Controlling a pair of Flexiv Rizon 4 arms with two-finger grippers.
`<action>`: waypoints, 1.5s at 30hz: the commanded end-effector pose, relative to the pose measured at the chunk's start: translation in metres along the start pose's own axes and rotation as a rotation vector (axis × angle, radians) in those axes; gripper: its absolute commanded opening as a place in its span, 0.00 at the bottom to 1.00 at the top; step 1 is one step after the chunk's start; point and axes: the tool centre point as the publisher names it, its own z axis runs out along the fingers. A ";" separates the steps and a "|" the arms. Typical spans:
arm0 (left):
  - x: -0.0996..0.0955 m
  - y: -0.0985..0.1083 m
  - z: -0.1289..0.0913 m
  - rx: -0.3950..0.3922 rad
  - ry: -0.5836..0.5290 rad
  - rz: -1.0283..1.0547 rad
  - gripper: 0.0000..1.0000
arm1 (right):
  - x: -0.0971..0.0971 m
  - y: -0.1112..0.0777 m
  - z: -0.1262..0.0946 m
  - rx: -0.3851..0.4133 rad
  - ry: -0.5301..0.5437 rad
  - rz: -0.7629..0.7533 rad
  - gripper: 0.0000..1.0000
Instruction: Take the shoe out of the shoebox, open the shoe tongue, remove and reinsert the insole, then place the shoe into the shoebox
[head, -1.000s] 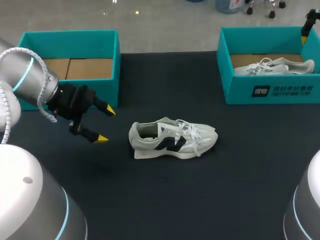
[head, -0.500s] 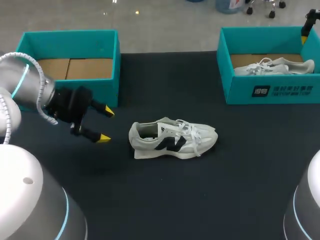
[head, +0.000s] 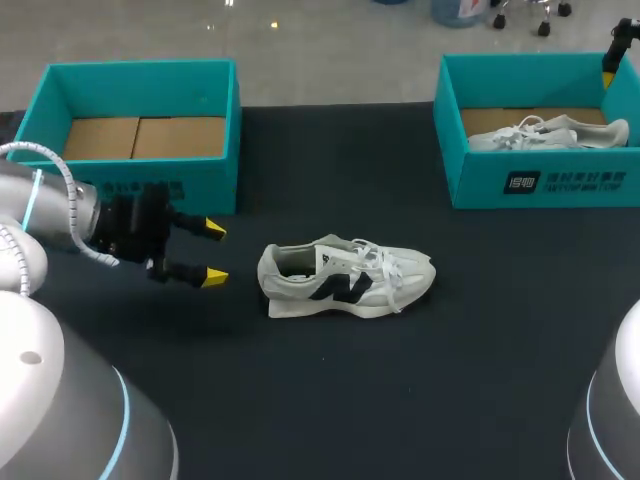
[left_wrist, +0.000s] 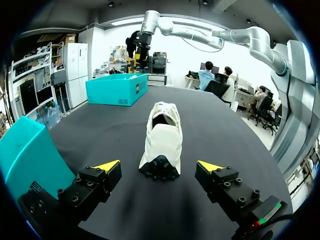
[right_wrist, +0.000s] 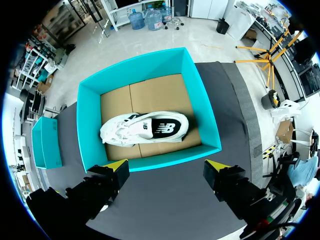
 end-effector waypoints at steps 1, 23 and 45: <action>0.001 0.000 -0.001 -0.002 -0.001 0.001 1.00 | 0.000 -0.001 0.000 -0.002 -0.001 0.001 1.00; -0.012 0.024 0.066 -0.062 0.094 0.044 1.00 | 0.000 -0.001 0.000 -0.002 -0.001 0.001 1.00; -0.010 0.022 0.099 -0.041 0.128 0.070 1.00 | 0.000 -0.001 0.000 -0.002 -0.001 0.001 1.00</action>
